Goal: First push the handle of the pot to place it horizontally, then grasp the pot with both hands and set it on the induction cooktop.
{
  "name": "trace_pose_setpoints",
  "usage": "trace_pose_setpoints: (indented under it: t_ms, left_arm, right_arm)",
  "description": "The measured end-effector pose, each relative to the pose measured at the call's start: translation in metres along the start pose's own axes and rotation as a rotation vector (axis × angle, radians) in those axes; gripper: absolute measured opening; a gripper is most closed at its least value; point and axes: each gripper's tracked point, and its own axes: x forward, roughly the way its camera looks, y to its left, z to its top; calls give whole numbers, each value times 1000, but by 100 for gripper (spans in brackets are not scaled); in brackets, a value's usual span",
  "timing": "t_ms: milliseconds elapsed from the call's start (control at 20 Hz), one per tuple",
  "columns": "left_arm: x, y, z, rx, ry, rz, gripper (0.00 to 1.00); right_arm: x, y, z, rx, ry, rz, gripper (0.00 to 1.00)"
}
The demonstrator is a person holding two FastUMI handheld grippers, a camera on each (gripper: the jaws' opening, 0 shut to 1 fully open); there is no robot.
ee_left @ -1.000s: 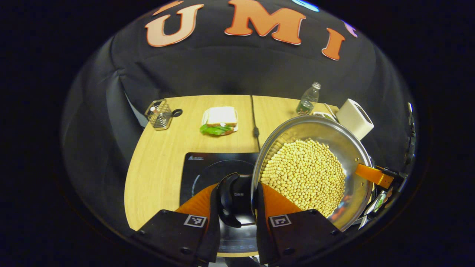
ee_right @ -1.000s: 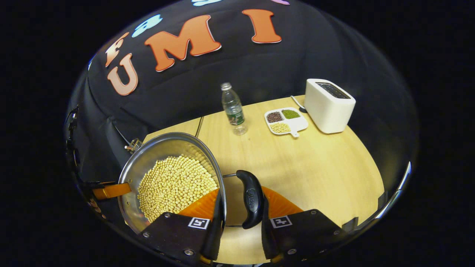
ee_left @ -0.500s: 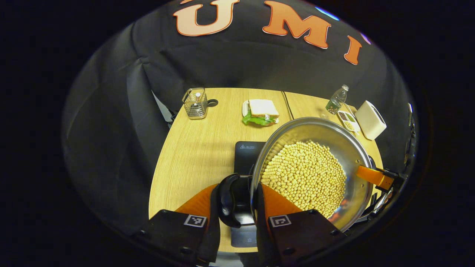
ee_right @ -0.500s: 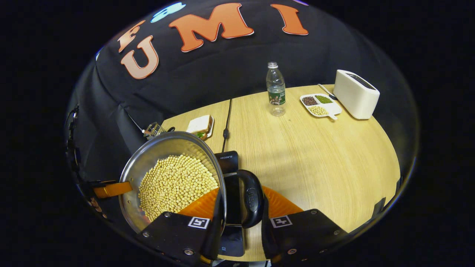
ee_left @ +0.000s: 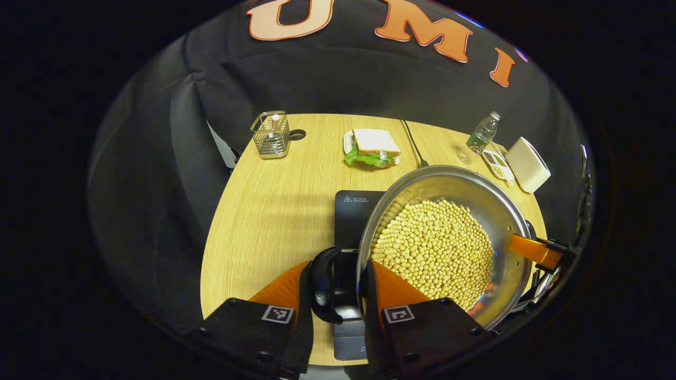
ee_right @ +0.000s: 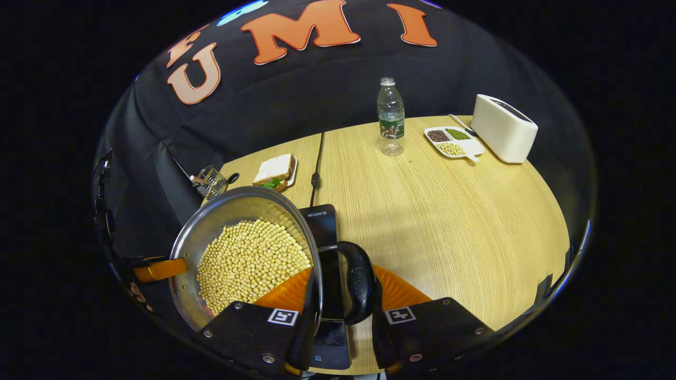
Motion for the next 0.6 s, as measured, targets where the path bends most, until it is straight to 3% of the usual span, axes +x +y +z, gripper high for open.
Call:
trace_pose_setpoints:
  t_ms: [450,550,600]
  left_arm:
    - [14,-5,-6,-6,20,-7,49]
    - [13,-2,-9,25,10,-6,52]
    - [9,0,-10,31,15,18,60]
  right_arm:
    - [14,-4,-24,0,58,-18,53]
    - [7,-5,-28,-9,73,8,55]
    - [2,-4,-25,-3,66,33,54]
